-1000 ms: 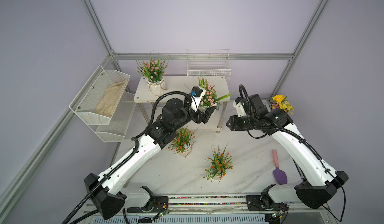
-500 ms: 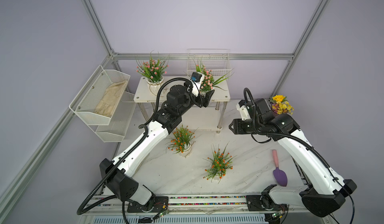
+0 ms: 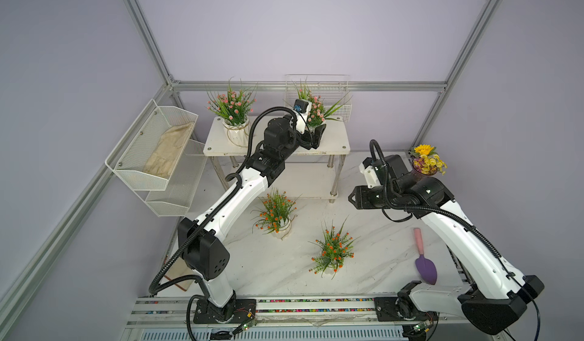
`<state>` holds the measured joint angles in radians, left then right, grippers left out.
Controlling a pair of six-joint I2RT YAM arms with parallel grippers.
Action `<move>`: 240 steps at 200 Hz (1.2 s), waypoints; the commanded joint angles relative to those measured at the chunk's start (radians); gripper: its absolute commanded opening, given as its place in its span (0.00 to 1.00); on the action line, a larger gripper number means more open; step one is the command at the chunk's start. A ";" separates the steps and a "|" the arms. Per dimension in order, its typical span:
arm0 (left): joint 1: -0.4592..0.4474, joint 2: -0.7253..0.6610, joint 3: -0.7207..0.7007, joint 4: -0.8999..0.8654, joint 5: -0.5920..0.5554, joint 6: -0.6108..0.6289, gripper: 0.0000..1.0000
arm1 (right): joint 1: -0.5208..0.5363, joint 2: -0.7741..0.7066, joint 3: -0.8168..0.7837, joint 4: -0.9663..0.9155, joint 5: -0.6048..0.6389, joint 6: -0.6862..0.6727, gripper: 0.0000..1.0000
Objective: Place the baby's breath potted plants on the rack by color
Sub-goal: Place the baby's breath potted plant on the rack.
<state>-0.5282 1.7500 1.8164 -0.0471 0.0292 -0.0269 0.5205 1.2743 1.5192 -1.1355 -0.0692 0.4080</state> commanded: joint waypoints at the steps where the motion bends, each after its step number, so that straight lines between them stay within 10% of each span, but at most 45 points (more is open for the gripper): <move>1: 0.014 0.003 0.129 0.084 -0.002 -0.037 0.00 | -0.005 -0.021 -0.004 0.024 -0.001 0.012 0.46; 97: 0.027 0.029 0.152 0.024 -0.012 -0.068 0.06 | -0.005 -0.013 -0.003 0.032 -0.003 0.011 0.47; 142: 0.031 0.036 0.171 -0.004 -0.008 -0.071 0.49 | -0.005 -0.010 -0.001 0.032 -0.004 0.011 0.49; 201: 0.033 0.034 0.162 -0.001 -0.020 -0.086 0.69 | -0.005 -0.006 -0.001 0.036 -0.007 0.009 0.53; 207: 0.035 0.034 0.161 -0.003 -0.020 -0.086 0.99 | -0.005 -0.006 0.000 0.035 -0.006 0.008 0.54; 240: 0.036 0.022 0.141 0.005 -0.017 -0.082 1.00 | -0.005 0.002 -0.001 0.041 -0.009 0.004 0.56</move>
<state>-0.5022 1.8084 1.9099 -0.1162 0.0196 -0.0959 0.5190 1.2743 1.5173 -1.1172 -0.0708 0.4103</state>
